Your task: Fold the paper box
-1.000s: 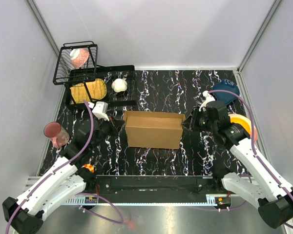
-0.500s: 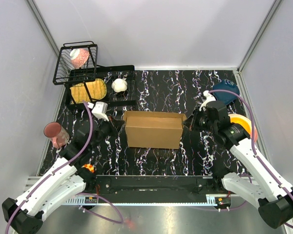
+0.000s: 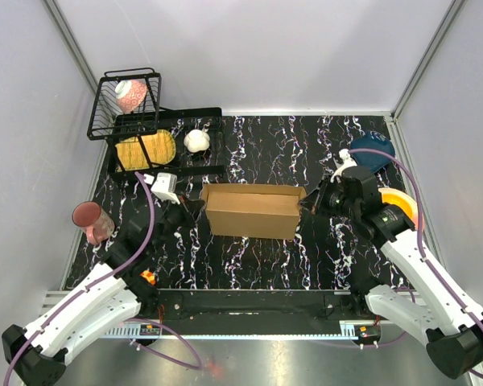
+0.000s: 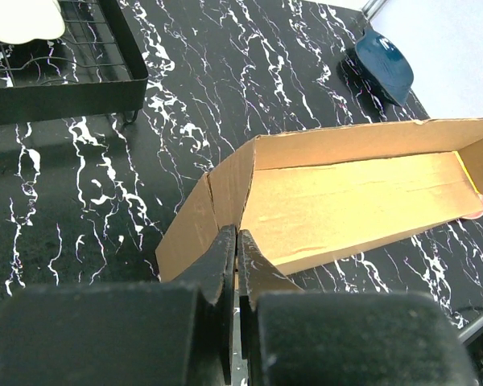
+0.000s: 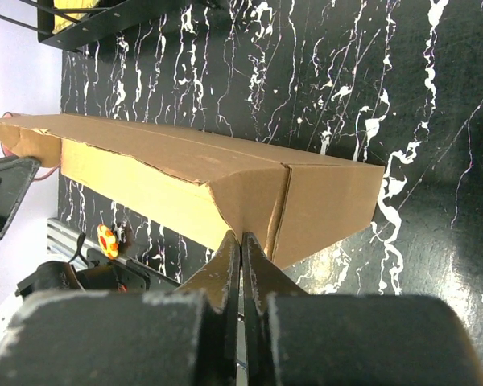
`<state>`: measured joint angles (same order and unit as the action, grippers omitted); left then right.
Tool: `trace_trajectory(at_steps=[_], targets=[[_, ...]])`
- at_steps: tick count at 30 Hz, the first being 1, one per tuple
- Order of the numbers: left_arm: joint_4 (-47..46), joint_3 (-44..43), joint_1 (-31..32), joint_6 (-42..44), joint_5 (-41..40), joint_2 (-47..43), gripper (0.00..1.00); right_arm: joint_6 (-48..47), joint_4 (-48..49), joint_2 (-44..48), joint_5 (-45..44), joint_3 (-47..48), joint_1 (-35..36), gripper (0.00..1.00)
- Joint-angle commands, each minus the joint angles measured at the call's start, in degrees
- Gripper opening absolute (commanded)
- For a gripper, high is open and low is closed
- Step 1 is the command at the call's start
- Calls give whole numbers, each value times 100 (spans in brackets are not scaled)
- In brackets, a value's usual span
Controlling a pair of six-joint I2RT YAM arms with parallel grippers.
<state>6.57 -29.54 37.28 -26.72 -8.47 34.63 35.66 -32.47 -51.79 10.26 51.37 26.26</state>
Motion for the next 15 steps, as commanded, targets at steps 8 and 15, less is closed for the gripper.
trace_trajectory(at_steps=[8,15], targets=[[-323,19,148,0,-375,17,0,-41,136,90,-67,312,37,0],[-173,-157,148,-70,-313,123,0,-410,57,90,-490,-101,46,0]])
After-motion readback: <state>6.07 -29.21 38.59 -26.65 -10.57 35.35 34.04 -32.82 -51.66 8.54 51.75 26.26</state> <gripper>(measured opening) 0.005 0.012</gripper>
